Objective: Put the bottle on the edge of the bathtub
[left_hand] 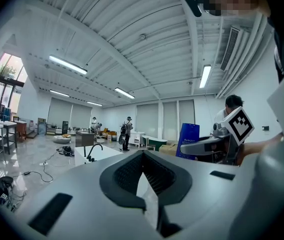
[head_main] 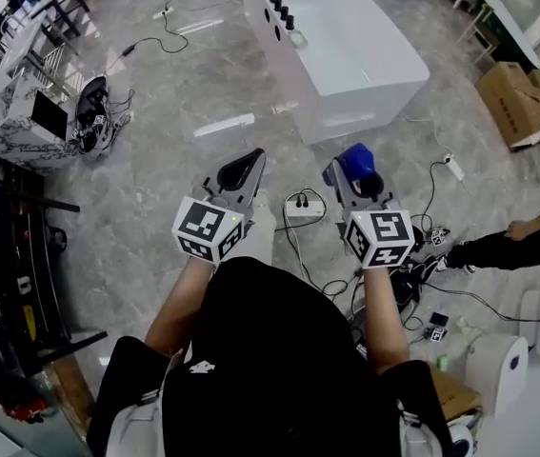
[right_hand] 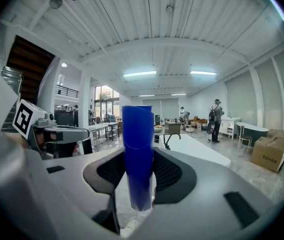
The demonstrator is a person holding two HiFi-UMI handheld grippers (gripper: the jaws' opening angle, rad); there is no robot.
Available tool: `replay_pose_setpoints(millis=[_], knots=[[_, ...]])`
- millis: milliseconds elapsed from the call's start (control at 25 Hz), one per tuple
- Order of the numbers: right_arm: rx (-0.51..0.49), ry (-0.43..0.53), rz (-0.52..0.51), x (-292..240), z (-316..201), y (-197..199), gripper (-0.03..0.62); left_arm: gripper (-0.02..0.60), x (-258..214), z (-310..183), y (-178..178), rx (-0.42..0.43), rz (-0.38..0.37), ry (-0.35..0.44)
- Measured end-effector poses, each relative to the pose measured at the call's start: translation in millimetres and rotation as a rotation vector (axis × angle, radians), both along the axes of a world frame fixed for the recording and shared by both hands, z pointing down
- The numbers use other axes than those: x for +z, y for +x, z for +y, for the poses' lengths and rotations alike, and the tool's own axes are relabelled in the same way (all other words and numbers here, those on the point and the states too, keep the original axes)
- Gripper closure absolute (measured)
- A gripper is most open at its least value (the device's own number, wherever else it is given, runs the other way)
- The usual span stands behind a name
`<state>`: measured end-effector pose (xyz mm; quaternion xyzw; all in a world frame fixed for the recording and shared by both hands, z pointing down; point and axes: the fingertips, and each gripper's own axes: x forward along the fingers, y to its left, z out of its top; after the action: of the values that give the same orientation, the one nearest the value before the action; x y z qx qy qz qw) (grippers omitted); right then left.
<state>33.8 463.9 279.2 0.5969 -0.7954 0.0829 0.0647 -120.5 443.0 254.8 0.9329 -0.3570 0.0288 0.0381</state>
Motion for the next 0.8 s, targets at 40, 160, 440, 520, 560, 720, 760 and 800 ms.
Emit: replay_pose_setpoints(millis=[40, 160, 440, 520, 560, 720, 760, 800], knots=[[0.001, 0.000, 0.001, 0.7, -6.0, 1.5, 0.428, 0.569, 0.1, -7.0, 2.2, 0.003, 0.001, 0.001], [0.002, -0.005, 0.007, 3.2, -28.8, 6.0, 0.428, 0.569, 0.6, -30.8, 9.9, 0.014, 0.002, 0.007], [-0.011, -0.023, 0.022, 13.4, -116.3, 12.8, 0.428, 0.569, 4.5, -122.7, 22.8, 0.016, 0.012, 0.002], [-0.011, -0.031, 0.025, 14.1, -148.6, 14.5, 0.428, 0.569, 6.3, -156.9, 26.3, 0.023, 0.008, -0.005], [-0.009, -0.034, 0.025, 14.0, -165.8, 15.6, 0.428, 0.569, 7.0, -174.9, 27.9, 0.026, 0.007, -0.011], [0.006, -0.056, 0.024, 14.8, -233.9, 20.4, 0.428, 0.569, 9.8, -242.7, 34.0, 0.043, 0.003, -0.036], [0.009, -0.061, 0.023, 14.5, -251.0, 20.4, 0.428, 0.569, 10.3, -259.8, 34.2, 0.046, 0.005, -0.045], [0.011, -0.065, 0.021, 13.9, -268.2, 19.5, 0.428, 0.569, 9.8, -277.1, 33.7, 0.049, 0.010, -0.055]])
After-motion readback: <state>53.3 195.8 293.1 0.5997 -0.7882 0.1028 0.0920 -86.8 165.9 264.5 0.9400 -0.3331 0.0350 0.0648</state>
